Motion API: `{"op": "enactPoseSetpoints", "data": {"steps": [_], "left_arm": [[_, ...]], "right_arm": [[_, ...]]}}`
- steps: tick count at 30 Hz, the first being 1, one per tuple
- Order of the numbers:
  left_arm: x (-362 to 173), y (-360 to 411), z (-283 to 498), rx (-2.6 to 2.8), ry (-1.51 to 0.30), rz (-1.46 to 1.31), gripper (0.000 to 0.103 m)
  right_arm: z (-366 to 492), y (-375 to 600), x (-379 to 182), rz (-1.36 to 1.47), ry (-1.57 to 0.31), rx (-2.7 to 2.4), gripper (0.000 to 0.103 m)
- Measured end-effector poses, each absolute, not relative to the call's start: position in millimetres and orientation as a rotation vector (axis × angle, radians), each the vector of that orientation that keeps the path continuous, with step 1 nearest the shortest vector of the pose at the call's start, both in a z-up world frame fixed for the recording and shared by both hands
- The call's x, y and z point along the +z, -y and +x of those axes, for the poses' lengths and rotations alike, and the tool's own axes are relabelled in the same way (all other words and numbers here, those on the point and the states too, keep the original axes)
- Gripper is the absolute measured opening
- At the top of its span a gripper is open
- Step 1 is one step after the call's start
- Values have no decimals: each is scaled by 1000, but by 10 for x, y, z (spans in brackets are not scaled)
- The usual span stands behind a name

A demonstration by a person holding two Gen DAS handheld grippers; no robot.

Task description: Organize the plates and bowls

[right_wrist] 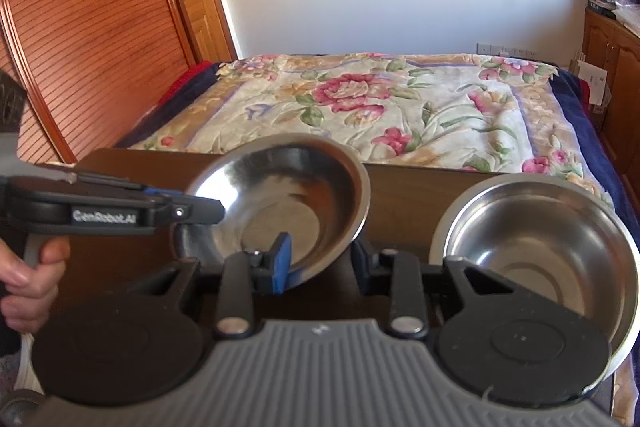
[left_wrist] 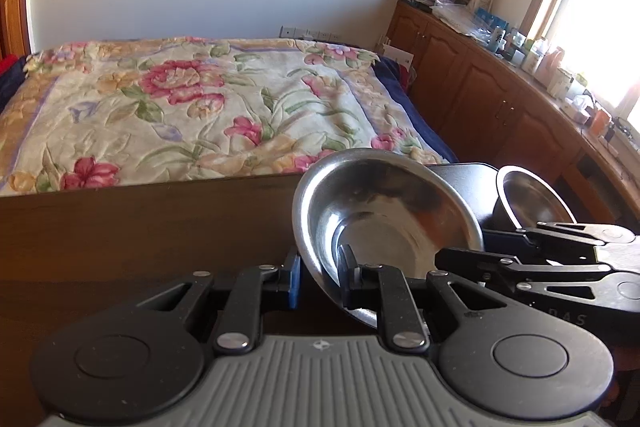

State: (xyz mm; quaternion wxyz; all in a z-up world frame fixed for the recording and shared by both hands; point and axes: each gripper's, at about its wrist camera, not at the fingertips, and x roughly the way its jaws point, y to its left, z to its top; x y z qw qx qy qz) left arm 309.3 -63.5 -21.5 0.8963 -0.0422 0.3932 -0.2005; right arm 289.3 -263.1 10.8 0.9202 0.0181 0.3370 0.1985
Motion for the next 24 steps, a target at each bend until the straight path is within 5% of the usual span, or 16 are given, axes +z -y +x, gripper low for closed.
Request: {"op": "enactPoseSetpoints", "data": {"steps": [24], "left_arm": [[405,494,2164,-469,-686,-43,21]], "right_arm": [[2256,2667,579,39,-580,471,34]]}}
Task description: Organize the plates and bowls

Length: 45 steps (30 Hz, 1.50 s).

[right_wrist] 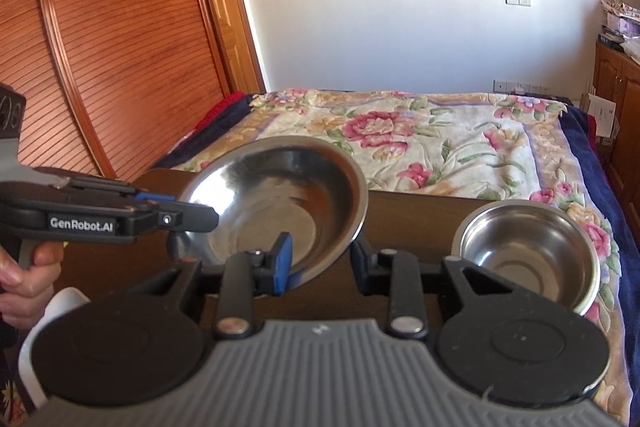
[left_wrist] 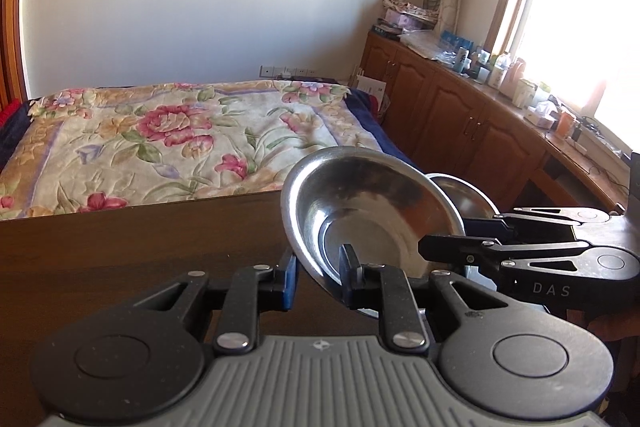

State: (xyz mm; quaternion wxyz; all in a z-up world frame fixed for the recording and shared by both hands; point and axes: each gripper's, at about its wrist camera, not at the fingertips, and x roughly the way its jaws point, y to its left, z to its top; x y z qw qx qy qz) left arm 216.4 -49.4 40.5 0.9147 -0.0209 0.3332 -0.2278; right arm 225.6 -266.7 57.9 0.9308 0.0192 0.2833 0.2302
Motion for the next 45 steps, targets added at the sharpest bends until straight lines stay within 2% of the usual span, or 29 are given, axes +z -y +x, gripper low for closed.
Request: {"op": "enactPoseSetpoints", "data": {"steps": [30,45], "left_arm": [[157,337,855,-536,-706,-44,23],[15,360,602,-531,-726,-12,24]], "right_arm": [[1151,2661,434,26,-586,539,34],[900,2646,322,19,-602,549,34]]}}
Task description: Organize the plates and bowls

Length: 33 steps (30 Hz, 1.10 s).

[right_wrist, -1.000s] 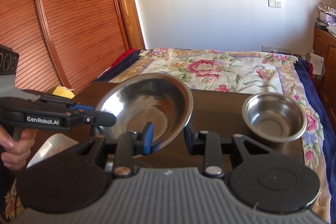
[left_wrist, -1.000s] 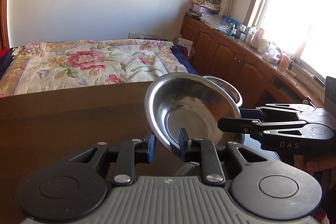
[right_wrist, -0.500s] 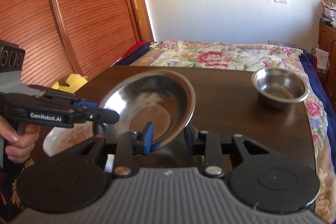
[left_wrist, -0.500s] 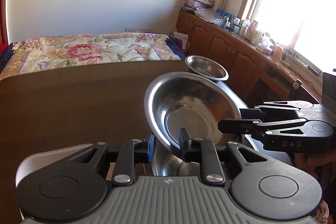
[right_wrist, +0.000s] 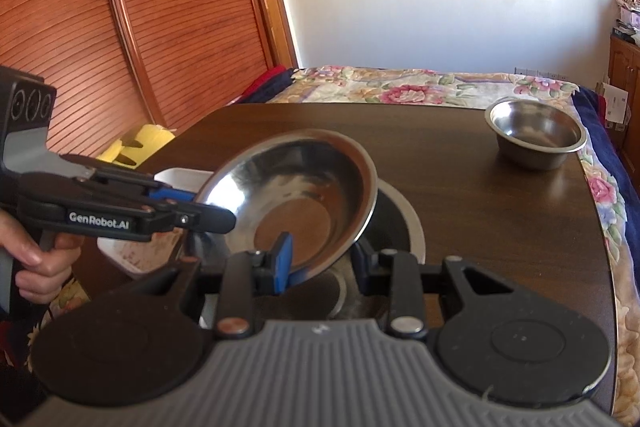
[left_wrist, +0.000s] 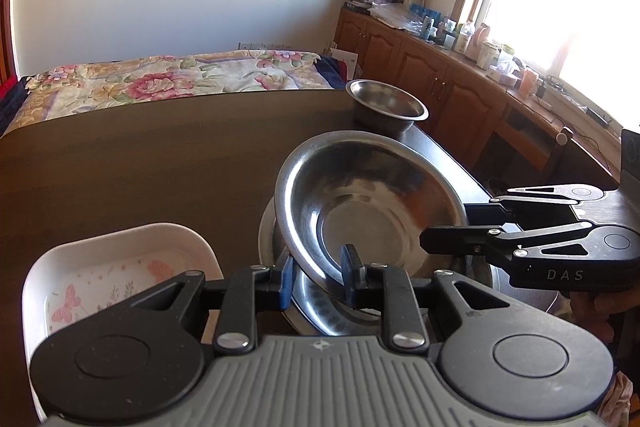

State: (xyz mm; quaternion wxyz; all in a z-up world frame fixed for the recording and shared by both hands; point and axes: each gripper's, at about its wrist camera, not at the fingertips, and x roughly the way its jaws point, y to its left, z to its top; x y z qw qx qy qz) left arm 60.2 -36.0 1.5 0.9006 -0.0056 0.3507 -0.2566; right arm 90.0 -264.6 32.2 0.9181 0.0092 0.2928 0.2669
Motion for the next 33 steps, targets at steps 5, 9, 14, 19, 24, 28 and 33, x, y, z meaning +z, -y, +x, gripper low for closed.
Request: {"op": "enactPoseSetpoints", "data": {"steps": [5,9,14,19,24,28,33], "left_arm": [[-7,416,553,-524,-704,40,24],[-46,447,545,-530,-704,60,24],[-108,449,534,-535,-713,72,24],[-106,453,519,-534,-712,77,24],[-80,421,535,-525,-701,62,24],[-40,393,533,-515,-683,46,24],[63,354,516,-502,-643,31,24]], "right_arm": [[862,2619,302,-15,-602,546,34],[852,2647,277,-28,-610,549,32],[869,2736,236,23,-611,535,18],[894,2813,188,71,-610,525,13],[901,2843,185,73,-610,518,7],[904,2805,195,27,-611,509,8],[931,2763,235,-32,-605,494,8]]}}
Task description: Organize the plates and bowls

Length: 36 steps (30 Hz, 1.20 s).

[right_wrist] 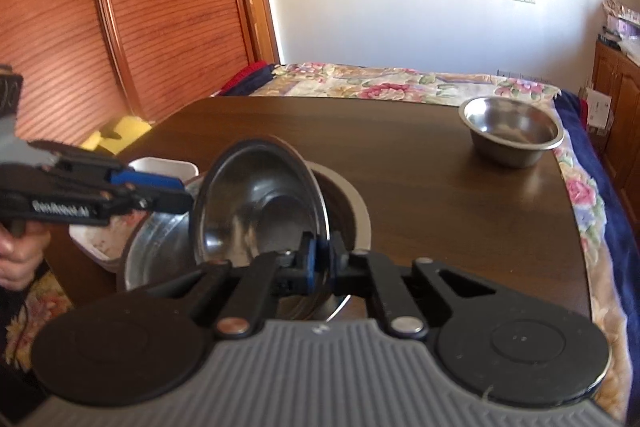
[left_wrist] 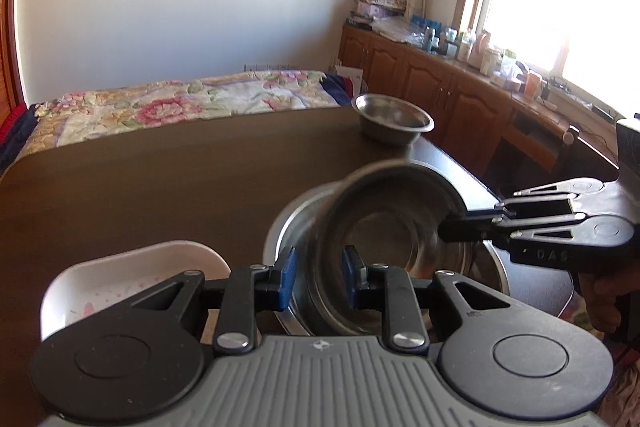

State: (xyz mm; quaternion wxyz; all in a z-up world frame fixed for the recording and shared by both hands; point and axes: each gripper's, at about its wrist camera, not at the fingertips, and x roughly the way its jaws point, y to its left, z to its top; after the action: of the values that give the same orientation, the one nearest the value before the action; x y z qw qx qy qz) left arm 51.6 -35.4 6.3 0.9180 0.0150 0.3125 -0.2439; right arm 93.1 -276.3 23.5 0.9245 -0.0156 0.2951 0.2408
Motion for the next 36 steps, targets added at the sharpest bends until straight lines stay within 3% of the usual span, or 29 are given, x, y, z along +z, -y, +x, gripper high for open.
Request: {"op": "enactPoseSetpoints", "data": {"steps": [13,16,18,27,33,35,36], "left_arm": [[99,389,581,-500,-616,42,24],[102,398,599,-501,-612,50,24],[111,412,627,-505,-610,54,24],[216,585,784,-512,-598,86,24],[298,717,966,-507,-593,106,30],[327,778,1038,-506,-592,111,37],[344,813,1078,-505,-589,116,46]], "right_arm": [[900,2609,308,-212,-551,478,18],[892,2623,340,-216,-534,478,26],[875,2644,365,-216,-517,475,37],[1004,2782,515,-160,-462,462,37],[1153,2978,576,-113,-416,427,42],[1210,3061,584,-96,-398,413,50],[1244,3107,586,-90,-389,407,52]]}}
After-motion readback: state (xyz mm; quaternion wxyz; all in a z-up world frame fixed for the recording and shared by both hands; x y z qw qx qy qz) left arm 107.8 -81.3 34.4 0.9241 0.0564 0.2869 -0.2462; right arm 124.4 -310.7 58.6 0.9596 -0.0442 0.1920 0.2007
